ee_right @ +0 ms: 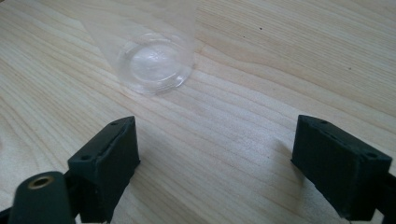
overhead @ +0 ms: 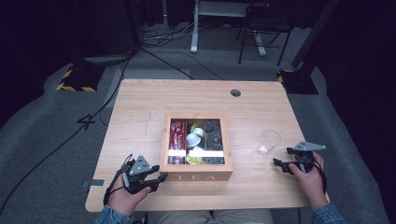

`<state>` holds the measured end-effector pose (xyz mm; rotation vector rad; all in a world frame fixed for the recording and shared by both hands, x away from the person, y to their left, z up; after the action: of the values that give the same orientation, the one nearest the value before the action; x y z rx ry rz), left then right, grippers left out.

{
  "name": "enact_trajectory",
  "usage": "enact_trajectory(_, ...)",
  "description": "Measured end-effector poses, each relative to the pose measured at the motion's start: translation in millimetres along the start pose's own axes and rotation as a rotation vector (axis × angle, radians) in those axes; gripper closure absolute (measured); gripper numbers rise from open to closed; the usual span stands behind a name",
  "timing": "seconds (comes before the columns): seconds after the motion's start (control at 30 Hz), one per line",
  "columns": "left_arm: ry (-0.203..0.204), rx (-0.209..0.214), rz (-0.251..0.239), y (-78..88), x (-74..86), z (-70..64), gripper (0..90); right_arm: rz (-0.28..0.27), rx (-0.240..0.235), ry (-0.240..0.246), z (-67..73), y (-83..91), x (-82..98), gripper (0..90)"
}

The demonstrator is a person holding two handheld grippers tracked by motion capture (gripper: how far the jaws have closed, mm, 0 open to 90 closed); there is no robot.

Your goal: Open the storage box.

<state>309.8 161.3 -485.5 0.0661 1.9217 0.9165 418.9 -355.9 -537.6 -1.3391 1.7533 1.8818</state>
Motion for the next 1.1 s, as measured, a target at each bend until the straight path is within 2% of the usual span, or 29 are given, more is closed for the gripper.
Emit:
enact_trajectory(0.17, 0.016, 0.008, 0.004, 3.9, -0.6, -0.9, 63.4, 0.0, 0.0, 0.0, 0.0, 0.0, 0.0, 14.5)
enact_trajectory(0.33, 0.026, 0.003, 0.015, 5.8, -1.7, -1.3, 66.0, 0.0, 0.001, 0.001, 0.1, 0.1, 0.0, 14.6)
enact_trajectory(0.5, 0.002, -0.013, 0.028, 7.6, -3.6, -3.1, 69.5, 0.0, 0.005, 0.003, 0.1, 0.2, 0.0, 15.0)
enact_trajectory(0.63, -0.011, -0.007, 0.022, 10.3, -6.8, -5.4, 73.7, -0.005, 0.006, 0.007, 0.6, 0.8, 0.1, 16.4)
enact_trajectory(0.77, -0.015, -0.008, 0.025, 10.6, -7.3, -5.5, 73.9, -0.013, -0.005, 0.006, 2.4, 2.9, 0.8, 19.9)
enact_trajectory(0.93, -0.021, -0.007, 0.008, 15.2, -12.4, -6.7, 74.2, -0.022, -0.022, -0.021, 1.6, 12.3, 1.9, 19.0)
enact_trajectory(0.97, -0.033, -0.008, 0.003, 17.0, -14.0, -6.5, 74.3, -0.025, -0.024, -0.024, 1.4, 14.9, 1.1, 19.1)
enact_trajectory(1.1, -0.052, -0.031, -0.006, 21.0, -19.8, -8.5, 74.8, -0.053, -0.062, -0.04, 3.5, 31.1, -6.1, 26.8)
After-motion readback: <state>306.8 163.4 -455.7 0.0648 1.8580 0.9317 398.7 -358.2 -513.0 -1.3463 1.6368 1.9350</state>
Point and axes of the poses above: each handheld gripper's, and its own axes: y roughly backward along the jaws, x roughly out of its underside, z roughly to its left, the point moved 5 cm from there along -y, roughly forward along the jaws, and after that the axes turned 12 degrees about x, right-handed, at the moved point
